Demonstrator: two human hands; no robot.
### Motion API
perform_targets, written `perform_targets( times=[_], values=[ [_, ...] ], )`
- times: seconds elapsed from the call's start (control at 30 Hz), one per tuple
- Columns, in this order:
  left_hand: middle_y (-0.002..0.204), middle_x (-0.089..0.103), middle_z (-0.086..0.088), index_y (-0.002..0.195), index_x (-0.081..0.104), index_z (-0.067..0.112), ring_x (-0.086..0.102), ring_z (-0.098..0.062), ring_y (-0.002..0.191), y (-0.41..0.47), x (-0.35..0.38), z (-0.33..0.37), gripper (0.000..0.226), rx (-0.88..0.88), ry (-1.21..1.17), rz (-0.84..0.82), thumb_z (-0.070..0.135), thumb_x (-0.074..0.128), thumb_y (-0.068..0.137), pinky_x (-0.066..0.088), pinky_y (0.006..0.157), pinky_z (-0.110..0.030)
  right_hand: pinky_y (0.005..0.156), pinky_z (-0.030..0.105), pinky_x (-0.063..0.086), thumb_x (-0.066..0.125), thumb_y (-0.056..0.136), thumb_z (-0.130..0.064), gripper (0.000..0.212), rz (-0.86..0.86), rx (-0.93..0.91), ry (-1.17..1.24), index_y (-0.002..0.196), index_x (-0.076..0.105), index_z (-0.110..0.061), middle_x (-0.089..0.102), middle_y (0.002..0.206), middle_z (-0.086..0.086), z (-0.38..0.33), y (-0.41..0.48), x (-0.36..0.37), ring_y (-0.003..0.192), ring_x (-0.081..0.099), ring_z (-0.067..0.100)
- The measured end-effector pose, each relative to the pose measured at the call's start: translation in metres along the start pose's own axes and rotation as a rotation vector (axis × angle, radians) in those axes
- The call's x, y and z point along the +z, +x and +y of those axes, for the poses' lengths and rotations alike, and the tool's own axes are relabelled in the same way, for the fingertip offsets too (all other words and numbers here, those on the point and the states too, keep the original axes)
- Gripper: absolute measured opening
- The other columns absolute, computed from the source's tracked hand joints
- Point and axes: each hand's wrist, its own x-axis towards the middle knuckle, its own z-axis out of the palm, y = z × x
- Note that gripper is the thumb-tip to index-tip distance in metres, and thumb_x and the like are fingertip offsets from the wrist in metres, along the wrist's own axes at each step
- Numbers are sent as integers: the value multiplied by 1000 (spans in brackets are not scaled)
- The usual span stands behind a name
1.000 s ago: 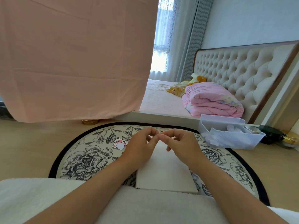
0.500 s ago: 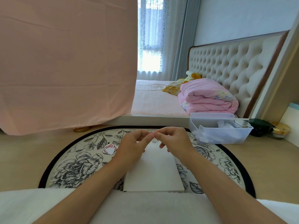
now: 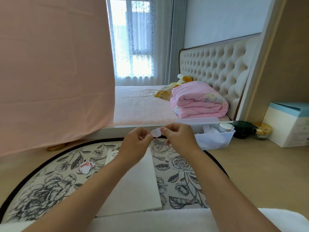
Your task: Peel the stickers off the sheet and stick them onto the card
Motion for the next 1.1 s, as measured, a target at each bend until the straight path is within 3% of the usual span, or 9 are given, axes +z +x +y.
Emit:
perform_targets(
  times=[0.17,0.3,0.4,0.5,0.67,0.83,0.93,1.0,1.1],
  values=[
    [92,71,-10,82,58,20,66,-31,84,9,12,1,12,-34,-4,-56,18,56,94,50,70,-41,64,31,53,68,93,-31,12,237,-46,-120,82,73,-27,70,72,-9,26,16,-24,69,66,15],
    [86,71,-1,79,58,24,67,-28,78,10,15,-5,16,-38,24,-90,18,53,93,48,68,-40,66,30,53,69,91,-32,12,407,-63,-371,88,78,-26,75,81,-10,34,17,-39,79,67,13],
    [85,71,-9,79,60,23,64,-38,80,7,10,-11,13,-19,79,-99,20,56,91,50,65,-42,62,26,46,69,91,-32,12,423,-46,-514,95,79,-27,77,88,-9,36,19,-44,82,68,15],
    [81,72,-3,77,62,26,65,-34,78,0,0,-19,15,-21,164,-91,20,58,90,55,75,-48,64,25,43,72,89,-32,13,407,8,-555,99,79,-28,77,92,-9,38,22,-44,86,69,16],
    [78,71,1,75,61,26,65,-29,77,-9,-19,-28,16,-14,196,-83,18,60,89,55,75,-48,70,25,43,72,89,-28,20,384,-50,-587,108,75,-26,74,102,-8,28,17,-39,94,68,17],
    [72,70,12,73,61,29,62,-12,65,-17,-32,-36,14,23,196,-21,25,62,87,51,66,-37,75,24,54,71,90,-29,8,80,-179,-481,94,77,-27,75,90,-14,-3,-1,7,78,66,3],
    [69,65,16,76,60,30,57,-5,63,-19,-38,-38,13,105,336,33,28,64,88,45,57,-26,69,30,57,71,88,-35,19,-53,-71,-316,74,75,-22,73,70,-7,-11,-10,37,63,66,6],
    [70,62,17,79,60,31,56,-4,64,-20,-42,-37,9,178,446,63,31,63,88,38,54,-21,62,32,53,68,90,-40,33,-110,43,-219,72,74,-13,73,70,3,-13,-15,47,53,62,13],
    [71,58,19,81,62,30,52,-3,64,-21,-46,-39,6,365,615,77,32,63,88,27,51,-13,60,30,54,64,93,-43,40,-195,162,-127,72,74,-11,72,69,1,-15,-23,54,49,61,15]
  ],
)
